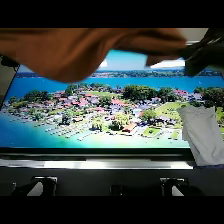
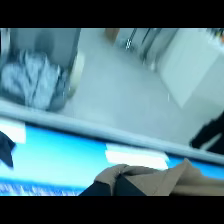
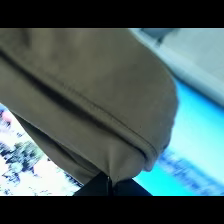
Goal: Fold the shirts.
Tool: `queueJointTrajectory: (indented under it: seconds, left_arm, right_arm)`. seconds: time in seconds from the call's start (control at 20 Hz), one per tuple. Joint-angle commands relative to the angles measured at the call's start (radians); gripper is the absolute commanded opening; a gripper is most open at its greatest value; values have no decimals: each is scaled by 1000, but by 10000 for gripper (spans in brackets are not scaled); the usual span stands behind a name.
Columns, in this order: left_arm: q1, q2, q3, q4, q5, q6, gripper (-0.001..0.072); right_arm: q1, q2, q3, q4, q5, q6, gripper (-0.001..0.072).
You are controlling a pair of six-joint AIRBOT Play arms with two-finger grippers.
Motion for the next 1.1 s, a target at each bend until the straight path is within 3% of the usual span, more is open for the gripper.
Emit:
queueJointTrajectory:
  seconds: [0.0, 0.15, 0.25, 0.4, 0.55, 0.7, 0.85, 1.05]
  left_arm:
    - [101, 36, 173, 9, -92, -26, 23]
    - [101, 50, 172, 55, -213, -25, 23]
    - [101, 50, 140, 109, -330, -24, 23]
    - [98, 69, -43, 113, -459, 10, 22]
    - [99, 123, -353, 106, -441, 40, 22]
    - [98, 94, -600, 66, -342, 80, 22]
    - [59, -43, -691, 53, -197, 100, 23]
    - [-17, -362, -619, 14, -25, 103, 23]
  right_arm:
    - [-43, 124, 115, -76, 76, 10, 41]
    - [-43, 154, 114, -159, 260, 32, 42]
    - [-43, 151, 100, -207, 461, 101, 41]
    - [-43, 191, -134, -132, 600, 126, 40]
    - [-43, 294, -537, -104, 503, 126, 40]
    - [-43, 284, -837, 30, 281, 70, 40]
    - [30, 111, -897, 69, 40, 23, 40]
    - [171, -277, -798, 124, -196, -29, 43]
